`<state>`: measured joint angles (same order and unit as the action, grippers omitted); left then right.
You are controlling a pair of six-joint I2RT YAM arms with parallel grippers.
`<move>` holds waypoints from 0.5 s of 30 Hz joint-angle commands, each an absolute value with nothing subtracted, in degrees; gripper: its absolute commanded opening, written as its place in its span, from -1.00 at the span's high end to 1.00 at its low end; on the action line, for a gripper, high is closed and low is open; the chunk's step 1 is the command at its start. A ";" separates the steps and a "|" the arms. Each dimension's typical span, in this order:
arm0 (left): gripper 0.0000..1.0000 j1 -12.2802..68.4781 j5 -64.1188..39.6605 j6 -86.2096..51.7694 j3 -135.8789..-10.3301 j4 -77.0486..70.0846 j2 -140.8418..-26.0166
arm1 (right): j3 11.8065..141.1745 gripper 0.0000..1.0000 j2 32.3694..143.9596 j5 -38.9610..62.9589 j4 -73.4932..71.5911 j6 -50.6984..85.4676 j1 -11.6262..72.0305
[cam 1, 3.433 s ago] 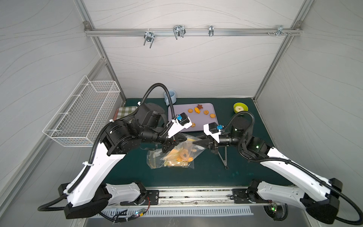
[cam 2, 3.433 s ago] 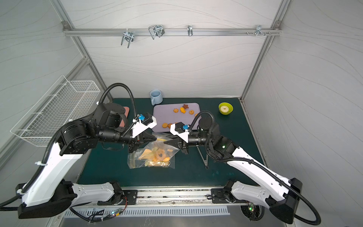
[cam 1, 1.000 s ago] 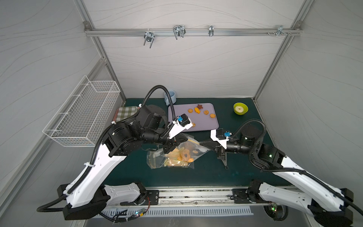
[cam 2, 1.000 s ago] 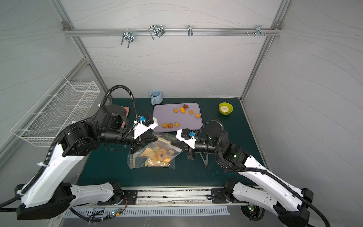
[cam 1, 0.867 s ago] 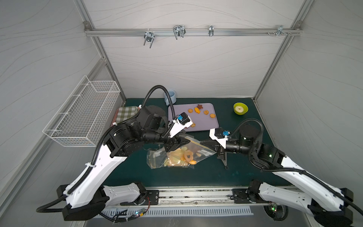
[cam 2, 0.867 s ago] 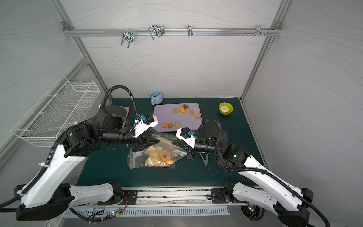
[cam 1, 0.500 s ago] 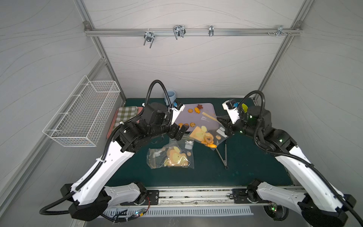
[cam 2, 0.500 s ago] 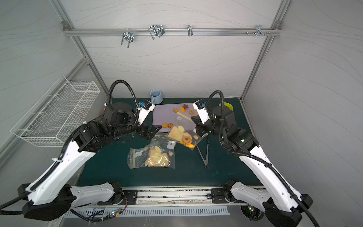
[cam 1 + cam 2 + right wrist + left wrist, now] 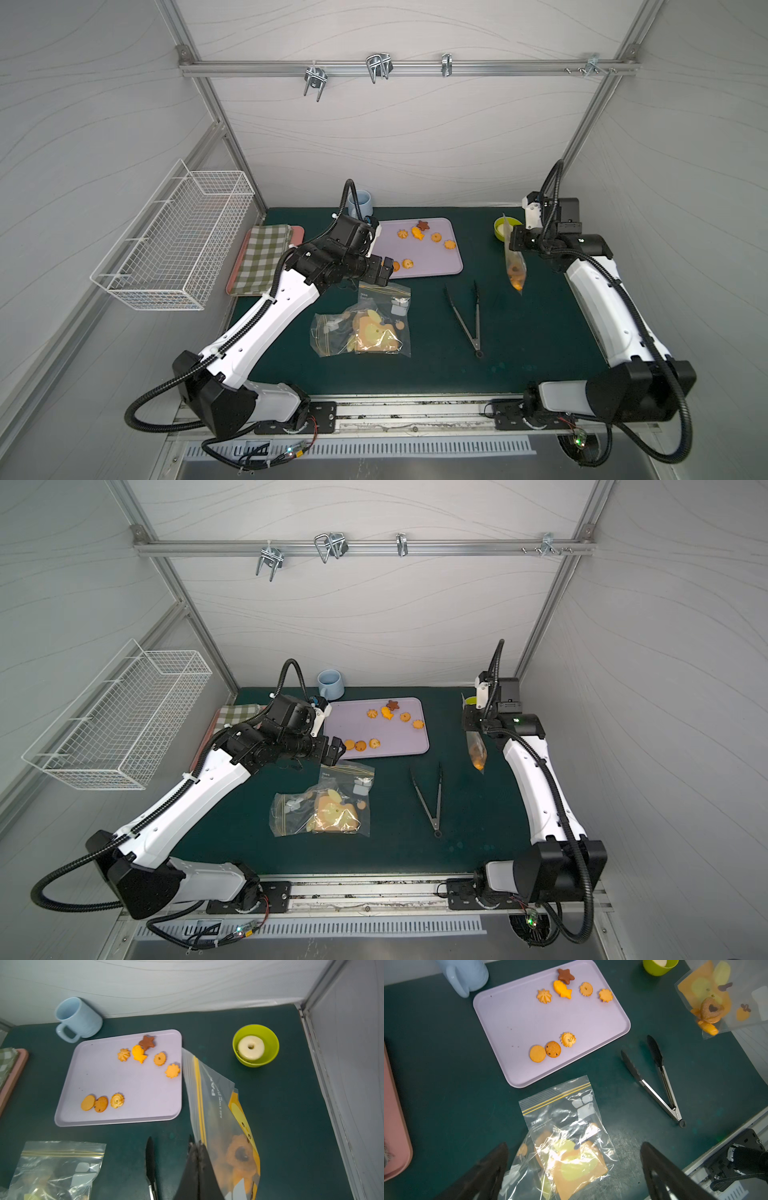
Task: Put the cookies into a resealable bag to prevent moisture
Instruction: Place the ziploc bag at the center of the board.
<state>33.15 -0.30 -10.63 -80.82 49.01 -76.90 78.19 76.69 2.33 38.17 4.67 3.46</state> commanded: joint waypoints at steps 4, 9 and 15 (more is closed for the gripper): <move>-0.99 32.58 -2.43 -18.04 -76.12 41.43 -72.45 | 76.29 1.00 77.13 9.75 32.86 7.23 -4.21; -0.99 29.35 -6.95 -19.41 -70.96 34.87 -68.52 | 80.63 1.00 82.87 9.49 31.69 5.99 -6.64; -0.99 23.51 -5.16 -19.87 -70.82 38.79 -67.65 | 83.13 1.00 91.08 7.46 31.45 4.52 -11.48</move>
